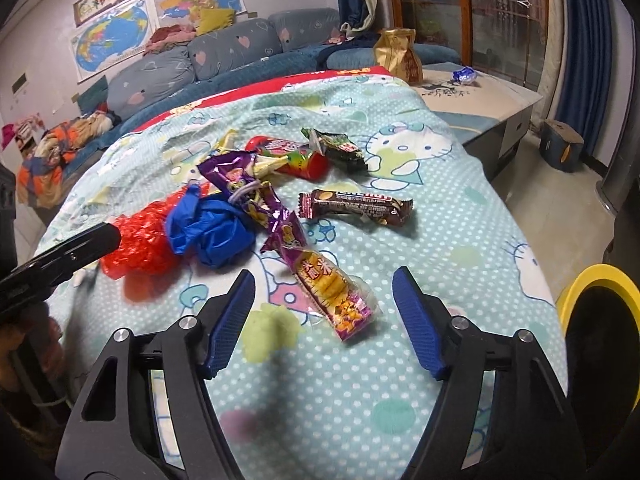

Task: Collect trash
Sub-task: 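Grasp the red net bag with the left gripper while the right grasps the yellow snack wrapper, then carry the red net bag and snack wrapper with both grippers over the yellow bin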

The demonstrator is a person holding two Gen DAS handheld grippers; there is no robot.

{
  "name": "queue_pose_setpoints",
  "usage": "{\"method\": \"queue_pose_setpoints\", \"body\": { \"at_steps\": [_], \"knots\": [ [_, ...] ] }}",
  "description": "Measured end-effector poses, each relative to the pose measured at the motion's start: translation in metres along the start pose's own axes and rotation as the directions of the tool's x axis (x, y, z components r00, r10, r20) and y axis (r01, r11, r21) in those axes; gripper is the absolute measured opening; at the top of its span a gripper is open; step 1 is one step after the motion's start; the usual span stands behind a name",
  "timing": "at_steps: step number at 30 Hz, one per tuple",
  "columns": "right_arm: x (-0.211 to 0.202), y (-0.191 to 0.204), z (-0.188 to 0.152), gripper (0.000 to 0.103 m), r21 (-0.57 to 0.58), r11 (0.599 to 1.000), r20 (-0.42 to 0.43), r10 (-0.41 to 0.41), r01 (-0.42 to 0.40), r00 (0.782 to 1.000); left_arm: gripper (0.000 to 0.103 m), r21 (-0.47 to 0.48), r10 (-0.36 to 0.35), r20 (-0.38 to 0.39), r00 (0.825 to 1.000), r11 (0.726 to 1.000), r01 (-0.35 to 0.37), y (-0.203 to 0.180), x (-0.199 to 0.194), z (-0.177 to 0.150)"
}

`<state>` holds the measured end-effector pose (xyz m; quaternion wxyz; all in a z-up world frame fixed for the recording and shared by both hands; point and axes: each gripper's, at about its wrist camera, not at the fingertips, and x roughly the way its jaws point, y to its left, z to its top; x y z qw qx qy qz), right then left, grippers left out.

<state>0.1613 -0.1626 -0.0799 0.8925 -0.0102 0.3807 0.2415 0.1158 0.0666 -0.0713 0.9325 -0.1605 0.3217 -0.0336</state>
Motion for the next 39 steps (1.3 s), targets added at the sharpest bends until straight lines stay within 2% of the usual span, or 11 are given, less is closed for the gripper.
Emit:
{"method": "queue_pose_setpoints", "body": {
  "at_steps": [1,5,7,11,14,19,25,30,39],
  "knots": [
    [0.003,-0.001,0.000,0.058,0.003,1.000,-0.006,-0.001,0.001,1.000,0.080,-0.008,-0.005,-0.005,1.000,1.000,0.005,0.001,0.002,-0.001],
    [0.012,-0.001,-0.005,0.032,0.001,1.000,-0.040,0.007,-0.007,0.999,0.067,-0.039,-0.041,-0.028,0.999,0.998,0.040,0.003,0.009,-0.005],
    [0.012,-0.001,-0.008,0.030,0.004,1.000,-0.039,0.013,-0.013,0.999,0.058,-0.036,-0.043,-0.039,0.998,0.998,0.042,0.003,0.011,-0.006],
    [0.008,-0.002,-0.010,0.022,-0.001,1.000,-0.034,0.026,-0.026,0.999,0.032,-0.036,-0.045,-0.055,0.997,0.998,0.043,0.004,0.012,-0.007],
    [0.004,-0.001,-0.013,0.021,-0.006,0.999,-0.039,0.037,-0.038,0.999,0.023,-0.029,-0.035,-0.041,0.999,0.999,0.034,0.003,0.008,-0.006],
    [-0.003,0.002,-0.019,0.019,-0.015,0.998,-0.052,0.059,-0.060,0.997,0.018,0.005,-0.002,0.042,0.999,1.000,0.002,0.004,-0.013,0.002],
    [-0.011,0.001,-0.023,0.016,0.027,0.996,-0.050,0.088,-0.087,0.995,0.017,0.010,0.016,0.097,0.995,1.000,-0.017,0.008,-0.032,0.013],
    [-0.020,0.007,-0.025,0.010,0.011,0.994,-0.049,0.110,-0.110,0.993,0.017,0.058,0.026,0.136,0.990,0.998,-0.034,-0.003,-0.044,0.019],
    [-0.046,0.017,-0.016,0.009,-0.022,0.990,0.007,0.140,-0.139,0.990,0.017,0.138,-0.034,0.163,0.986,0.990,0.011,-0.034,-0.058,0.019]
  ]
}}
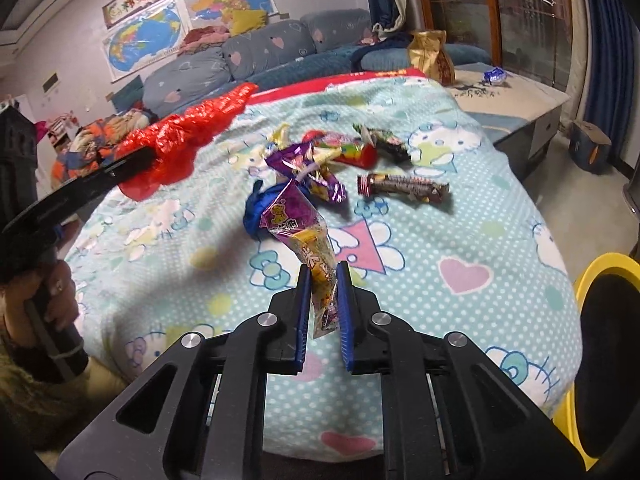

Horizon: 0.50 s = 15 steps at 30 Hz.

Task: Collect trash
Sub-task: 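Carry the red net bag and snack wrapper with both grippers over the yellow bin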

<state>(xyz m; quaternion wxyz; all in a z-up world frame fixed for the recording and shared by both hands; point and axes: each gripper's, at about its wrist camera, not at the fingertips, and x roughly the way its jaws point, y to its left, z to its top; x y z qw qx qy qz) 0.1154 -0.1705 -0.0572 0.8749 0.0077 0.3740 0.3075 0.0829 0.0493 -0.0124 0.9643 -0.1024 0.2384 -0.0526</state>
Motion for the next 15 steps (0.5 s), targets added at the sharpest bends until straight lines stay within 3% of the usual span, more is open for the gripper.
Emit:
{"method": "queue_pose_setpoints", "body": {
  "at_steps": [15],
  "knots": [
    [-0.038,-0.019,0.010,0.008,0.039,0.999,0.085,-0.036,0.033,0.996,0.017,0.083,-0.083,0.016,0.996,0.993,0.082,-0.044,-0.009,-0.003]
  ]
}}
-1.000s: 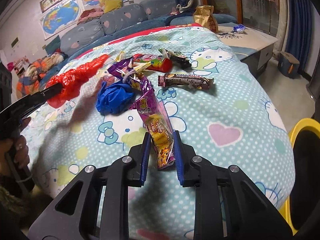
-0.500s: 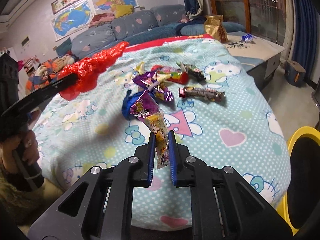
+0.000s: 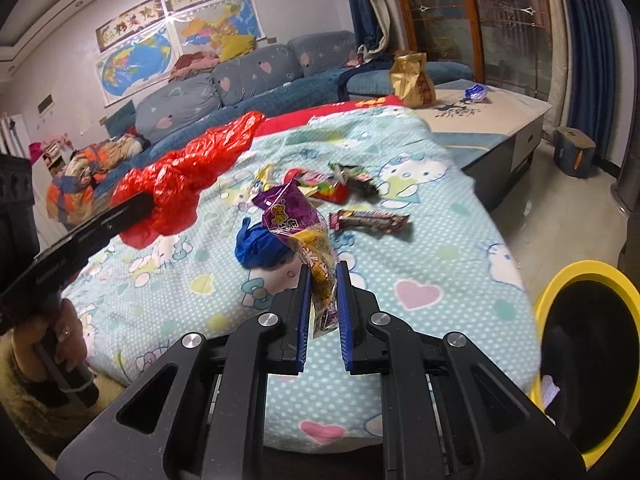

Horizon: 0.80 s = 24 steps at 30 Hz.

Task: Collect trash
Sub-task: 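Carry the red net bag and snack wrapper with both grippers over the yellow bin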

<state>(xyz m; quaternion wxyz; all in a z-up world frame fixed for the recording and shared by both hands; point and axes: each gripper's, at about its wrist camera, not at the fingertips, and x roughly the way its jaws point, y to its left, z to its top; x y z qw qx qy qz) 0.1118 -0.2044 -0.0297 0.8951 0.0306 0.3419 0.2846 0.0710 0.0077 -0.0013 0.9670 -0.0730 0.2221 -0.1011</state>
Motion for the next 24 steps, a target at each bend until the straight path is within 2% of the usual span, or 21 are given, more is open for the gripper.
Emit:
{"method": "queue_pose_setpoints", "body": {
  "at_steps": [24],
  "knots": [
    [-0.053,-0.060,0.006,0.008,0.118,0.989,0.122,-0.106,0.092,0.987,0.017,0.106,-0.124,-0.023,0.992,0.986,0.126,-0.059,0.003,-0.005]
  ]
}}
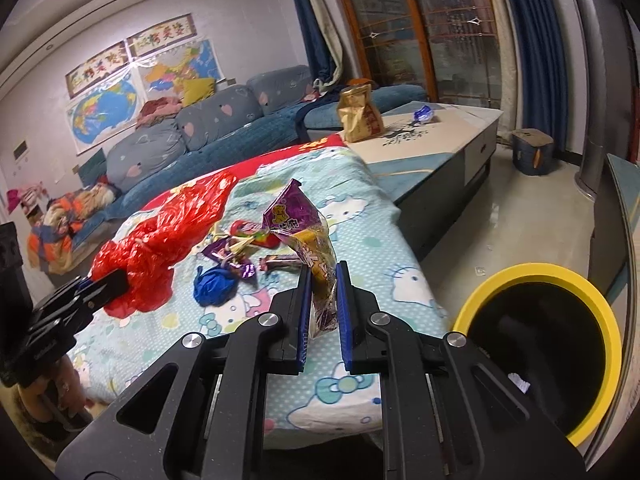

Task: Collect trash
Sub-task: 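Carry the red net bag and snack wrapper with both grippers over the yellow bin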

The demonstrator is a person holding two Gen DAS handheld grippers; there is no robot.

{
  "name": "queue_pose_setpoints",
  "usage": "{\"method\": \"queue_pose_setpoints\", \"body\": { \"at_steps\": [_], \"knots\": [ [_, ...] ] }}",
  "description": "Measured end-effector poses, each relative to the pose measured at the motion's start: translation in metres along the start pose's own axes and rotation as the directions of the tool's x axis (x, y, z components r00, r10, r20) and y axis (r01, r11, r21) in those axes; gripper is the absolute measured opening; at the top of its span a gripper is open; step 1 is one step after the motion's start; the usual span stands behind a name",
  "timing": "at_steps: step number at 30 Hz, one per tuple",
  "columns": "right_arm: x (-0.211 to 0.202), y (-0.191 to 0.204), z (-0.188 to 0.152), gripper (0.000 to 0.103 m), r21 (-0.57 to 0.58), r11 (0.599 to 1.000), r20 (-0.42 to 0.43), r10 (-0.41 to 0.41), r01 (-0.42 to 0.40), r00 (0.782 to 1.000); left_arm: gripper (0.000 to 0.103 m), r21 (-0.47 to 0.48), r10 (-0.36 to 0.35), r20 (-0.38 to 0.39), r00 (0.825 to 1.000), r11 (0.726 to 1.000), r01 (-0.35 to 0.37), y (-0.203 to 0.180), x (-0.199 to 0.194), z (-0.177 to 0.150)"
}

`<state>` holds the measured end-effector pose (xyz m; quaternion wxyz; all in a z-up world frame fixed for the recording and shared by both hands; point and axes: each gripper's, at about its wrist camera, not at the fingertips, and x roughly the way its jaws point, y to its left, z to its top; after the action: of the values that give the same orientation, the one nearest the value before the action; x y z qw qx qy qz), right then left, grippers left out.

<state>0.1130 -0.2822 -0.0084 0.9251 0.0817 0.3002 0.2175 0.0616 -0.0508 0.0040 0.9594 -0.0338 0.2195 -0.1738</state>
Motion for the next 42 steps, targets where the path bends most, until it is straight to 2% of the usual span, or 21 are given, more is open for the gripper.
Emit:
{"method": "queue_pose_setpoints", "body": {
  "at_steps": [9,24,42],
  "knots": [
    [-0.007,-0.020,0.001,0.008,0.045,0.998,0.018,-0.036,0.035,0.999,0.017,0.055,-0.040,-0.017,0.999,0.998,0.041,-0.025,0.012,0.000],
    [-0.022,-0.066,0.000,0.008,0.157,0.978,0.045,-0.145,0.136,0.988,0.017,0.110,-0.122,-0.055,0.991,0.986,0.128,-0.066,0.041,-0.002],
    [-0.034,-0.139,-0.014,0.008,0.322,0.908,0.027,-0.292,0.269,0.956,0.017,0.170,-0.232,-0.145,0.962,0.952,0.256,-0.129,0.093,-0.011]
  ]
}}
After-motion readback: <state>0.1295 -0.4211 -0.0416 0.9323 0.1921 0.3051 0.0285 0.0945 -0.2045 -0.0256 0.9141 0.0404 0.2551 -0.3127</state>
